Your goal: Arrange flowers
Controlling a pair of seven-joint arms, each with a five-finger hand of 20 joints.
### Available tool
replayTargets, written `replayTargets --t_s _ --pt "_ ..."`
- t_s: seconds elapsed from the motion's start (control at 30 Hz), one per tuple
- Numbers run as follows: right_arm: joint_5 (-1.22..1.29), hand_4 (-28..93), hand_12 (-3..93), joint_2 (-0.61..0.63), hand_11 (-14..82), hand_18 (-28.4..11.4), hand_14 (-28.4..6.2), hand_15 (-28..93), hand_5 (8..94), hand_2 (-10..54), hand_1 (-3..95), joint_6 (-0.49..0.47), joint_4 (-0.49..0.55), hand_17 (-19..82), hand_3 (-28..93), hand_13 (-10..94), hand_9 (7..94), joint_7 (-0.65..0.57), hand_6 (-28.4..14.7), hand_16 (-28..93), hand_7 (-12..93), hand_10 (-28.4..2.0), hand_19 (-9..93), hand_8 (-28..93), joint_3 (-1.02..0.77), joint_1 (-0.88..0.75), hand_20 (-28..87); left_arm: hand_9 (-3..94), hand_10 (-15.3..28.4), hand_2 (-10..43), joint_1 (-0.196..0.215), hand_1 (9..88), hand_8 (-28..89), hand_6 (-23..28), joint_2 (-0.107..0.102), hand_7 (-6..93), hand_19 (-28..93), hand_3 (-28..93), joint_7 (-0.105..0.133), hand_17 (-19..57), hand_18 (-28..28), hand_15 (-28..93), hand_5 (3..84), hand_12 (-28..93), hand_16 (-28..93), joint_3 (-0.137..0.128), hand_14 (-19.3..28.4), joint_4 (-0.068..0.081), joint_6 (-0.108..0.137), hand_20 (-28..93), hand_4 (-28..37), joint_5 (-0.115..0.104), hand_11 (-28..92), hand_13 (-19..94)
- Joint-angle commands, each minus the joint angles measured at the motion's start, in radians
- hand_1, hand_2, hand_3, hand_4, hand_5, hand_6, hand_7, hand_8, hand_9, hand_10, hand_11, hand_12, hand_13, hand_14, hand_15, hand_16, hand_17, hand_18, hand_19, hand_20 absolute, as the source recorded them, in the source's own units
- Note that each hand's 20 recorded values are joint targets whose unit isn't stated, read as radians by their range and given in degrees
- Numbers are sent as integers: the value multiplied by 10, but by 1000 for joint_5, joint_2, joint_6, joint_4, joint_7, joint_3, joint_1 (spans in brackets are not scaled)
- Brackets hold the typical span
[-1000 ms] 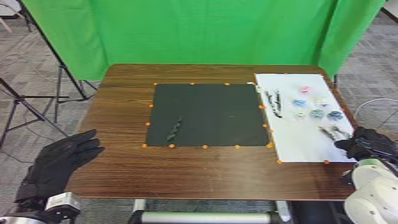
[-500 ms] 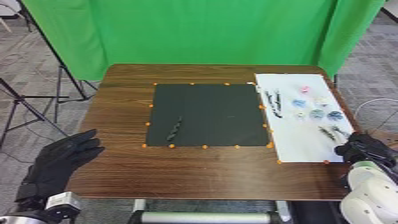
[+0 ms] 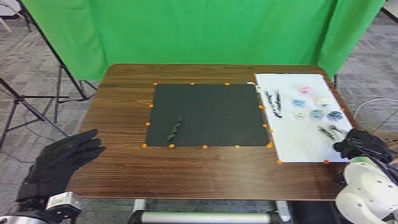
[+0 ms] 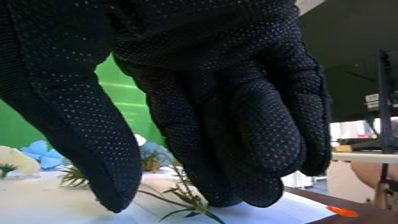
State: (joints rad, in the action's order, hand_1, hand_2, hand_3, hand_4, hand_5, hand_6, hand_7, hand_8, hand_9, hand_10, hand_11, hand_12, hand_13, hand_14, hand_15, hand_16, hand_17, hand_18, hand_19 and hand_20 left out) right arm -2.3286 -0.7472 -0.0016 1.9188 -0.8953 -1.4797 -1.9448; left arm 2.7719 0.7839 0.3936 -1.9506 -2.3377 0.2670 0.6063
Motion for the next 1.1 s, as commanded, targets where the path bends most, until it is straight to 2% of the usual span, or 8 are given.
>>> replayTargets --t_s 0.03,0.1,0.33,0.43,0.57,0.77,0.87,1.1 --pt "-42 -282 210 5 437 -280 -159 766 784 -43 507 46 -19 342 715 656 746 -2 -75 185 247 -191 932 99 24 -13 69 381 216 55 14 260 -82 136 15 131 575 822 -9 -94 218 566 445 91 -118 -1 284 -2 -5 157 -155 1 347 277" --pt "-47 -282 217 4 437 -273 -148 761 798 -45 531 64 -20 354 708 676 774 0 -63 190 258 -179 932 112 24 -12 85 381 216 55 19 260 -82 136 3 131 575 822 1 -94 218 566 445 91 -118 -1 284 -2 5 157 -155 -8 347 277" --pt "-83 -283 277 12 416 -261 -123 756 825 -57 537 149 -9 374 737 713 820 19 -46 221 258 -147 932 159 27 15 168 381 216 56 18 260 -82 136 15 131 575 821 -4 -94 218 567 445 91 -118 0 284 -3 1 157 -153 1 346 277" --pt "-82 -283 282 20 416 -262 -118 756 833 -64 532 179 6 377 751 726 832 32 -40 231 261 -145 932 172 32 35 192 381 216 57 24 261 -83 136 9 131 575 819 6 -94 218 566 444 91 -118 0 284 -4 7 157 -154 -4 346 277" --pt "-89 -283 288 40 418 -261 -114 754 838 -68 529 209 24 383 760 736 840 43 -39 245 255 -141 932 187 55 71 220 382 216 56 37 260 -83 136 -16 132 575 821 30 -95 218 566 444 91 -118 -1 284 -3 22 157 -153 -22 347 277" --pt "-76 -283 292 55 419 -260 -110 752 840 -72 526 223 72 388 768 742 844 62 -37 252 253 -140 932 193 111 147 234 381 216 57 54 260 -83 136 -17 132 575 820 37 -95 218 565 444 91 -118 -14 284 -7 25 157 -154 -24 346 276" --pt "-80 -283 294 63 419 -260 -110 752 843 -74 525 223 103 389 771 743 845 80 -37 256 251 -139 932 194 174 206 239 380 216 57 57 260 -83 136 -22 131 575 820 36 -94 218 567 444 90 -117 -18 284 -8 27 157 -154 -27 347 276" --pt "-61 -283 305 38 415 -263 -110 752 848 -80 523 208 147 392 779 746 848 129 -39 262 246 -137 932 202 381 404 252 380 217 58 44 260 -82 136 3 130 575 819 8 -95 218 566 444 90 -118 -21 284 -10 12 156 -153 -6 346 273"
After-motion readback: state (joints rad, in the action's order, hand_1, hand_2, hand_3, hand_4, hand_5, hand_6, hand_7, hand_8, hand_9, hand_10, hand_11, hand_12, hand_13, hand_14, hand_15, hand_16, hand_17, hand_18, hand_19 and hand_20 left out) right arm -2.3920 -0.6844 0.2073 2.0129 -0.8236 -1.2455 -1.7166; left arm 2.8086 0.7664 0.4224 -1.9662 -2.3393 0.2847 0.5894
